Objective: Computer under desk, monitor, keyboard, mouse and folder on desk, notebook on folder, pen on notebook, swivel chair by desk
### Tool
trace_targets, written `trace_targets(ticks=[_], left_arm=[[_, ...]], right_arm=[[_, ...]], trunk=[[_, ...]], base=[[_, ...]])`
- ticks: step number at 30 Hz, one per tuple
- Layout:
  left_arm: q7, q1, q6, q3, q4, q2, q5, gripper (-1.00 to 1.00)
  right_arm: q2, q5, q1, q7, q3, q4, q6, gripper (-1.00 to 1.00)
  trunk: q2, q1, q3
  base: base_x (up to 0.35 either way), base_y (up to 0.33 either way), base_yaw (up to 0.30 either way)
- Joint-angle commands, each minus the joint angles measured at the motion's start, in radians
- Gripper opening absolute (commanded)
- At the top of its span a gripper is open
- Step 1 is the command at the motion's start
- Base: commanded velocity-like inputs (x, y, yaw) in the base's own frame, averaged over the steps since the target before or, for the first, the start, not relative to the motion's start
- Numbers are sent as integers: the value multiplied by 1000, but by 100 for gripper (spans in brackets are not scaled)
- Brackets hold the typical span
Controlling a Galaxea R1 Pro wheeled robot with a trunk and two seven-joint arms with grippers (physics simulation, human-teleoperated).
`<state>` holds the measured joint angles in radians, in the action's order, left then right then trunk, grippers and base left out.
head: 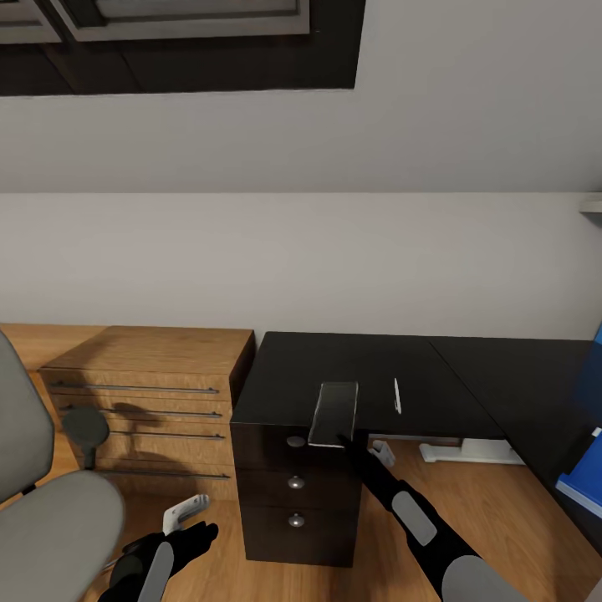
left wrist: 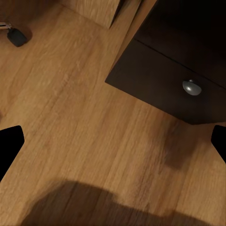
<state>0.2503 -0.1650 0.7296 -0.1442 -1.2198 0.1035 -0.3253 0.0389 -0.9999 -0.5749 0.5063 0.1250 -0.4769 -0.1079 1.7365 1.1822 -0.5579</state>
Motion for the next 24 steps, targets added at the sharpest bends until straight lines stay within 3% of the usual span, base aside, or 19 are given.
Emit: trace_targets(ticks=[1, 16, 24], left_arm=[[7, -1, 4, -2, -1, 1, -11, 100], [7, -1, 4, -2, 0, 1, -11, 100], [7, -1, 4, -1, -1, 1, -10, 100]], right_arm=[[-1, -9, 0, 0, 2, 1, -6, -100], [-1, -8, 0, 4, -1, 0, -3, -100], [-2, -6, 0, 7, -2, -7, 2, -100]], trunk=[[1, 0, -1], [1, 0, -1], [-55, -31, 24]], base=[[0, 0, 0], [0, 0, 0], [0, 0, 0]])
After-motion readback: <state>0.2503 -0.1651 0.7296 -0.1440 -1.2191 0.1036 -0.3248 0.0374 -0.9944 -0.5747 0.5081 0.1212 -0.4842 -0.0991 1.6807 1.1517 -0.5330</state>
